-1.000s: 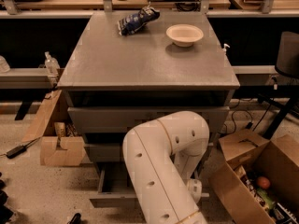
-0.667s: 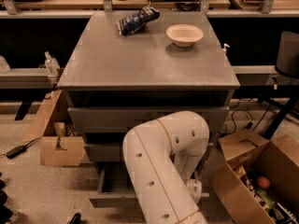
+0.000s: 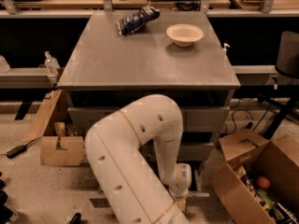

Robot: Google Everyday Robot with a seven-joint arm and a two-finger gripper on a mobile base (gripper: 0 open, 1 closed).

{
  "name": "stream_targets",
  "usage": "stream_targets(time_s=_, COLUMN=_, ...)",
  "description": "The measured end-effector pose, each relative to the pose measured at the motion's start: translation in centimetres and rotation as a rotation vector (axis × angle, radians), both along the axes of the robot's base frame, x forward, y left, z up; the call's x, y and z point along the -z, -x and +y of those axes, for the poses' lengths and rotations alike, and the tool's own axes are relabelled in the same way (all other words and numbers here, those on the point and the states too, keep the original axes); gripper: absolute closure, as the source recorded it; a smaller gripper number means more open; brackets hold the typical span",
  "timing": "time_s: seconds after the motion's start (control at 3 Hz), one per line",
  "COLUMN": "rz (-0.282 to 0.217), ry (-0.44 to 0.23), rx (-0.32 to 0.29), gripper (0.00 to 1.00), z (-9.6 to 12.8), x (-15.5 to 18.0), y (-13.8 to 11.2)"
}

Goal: Open bottom drawer

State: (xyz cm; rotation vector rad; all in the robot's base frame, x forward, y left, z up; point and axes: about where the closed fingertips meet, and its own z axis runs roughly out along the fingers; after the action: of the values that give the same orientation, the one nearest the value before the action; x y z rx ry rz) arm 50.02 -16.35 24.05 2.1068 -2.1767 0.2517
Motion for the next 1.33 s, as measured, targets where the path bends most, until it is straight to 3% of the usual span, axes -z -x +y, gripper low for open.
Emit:
stream_targets(time_s=0.33, rz=-0.060, ry=0.020, rx=-0.045, gripper=0.58, z=0.5, x=-3.7, y=-3.6)
stream_targets(time_s=0.67, rz=-0.140, ry=-0.016, rx=-0.104, gripper=0.82, z=1.7, x=-6.1, y=-7.3)
stream_targets(time_s=1.0, rz=-0.145, ry=-0.032, rx=-0.084, gripper=1.00, z=0.7, x=-6.1, y=-6.9)
stream_targets(time_s=1.33, rz=-0.136, ry=-0.049, rx=-0.088, gripper=1.00, z=1.0, x=-5.4, y=-7.0)
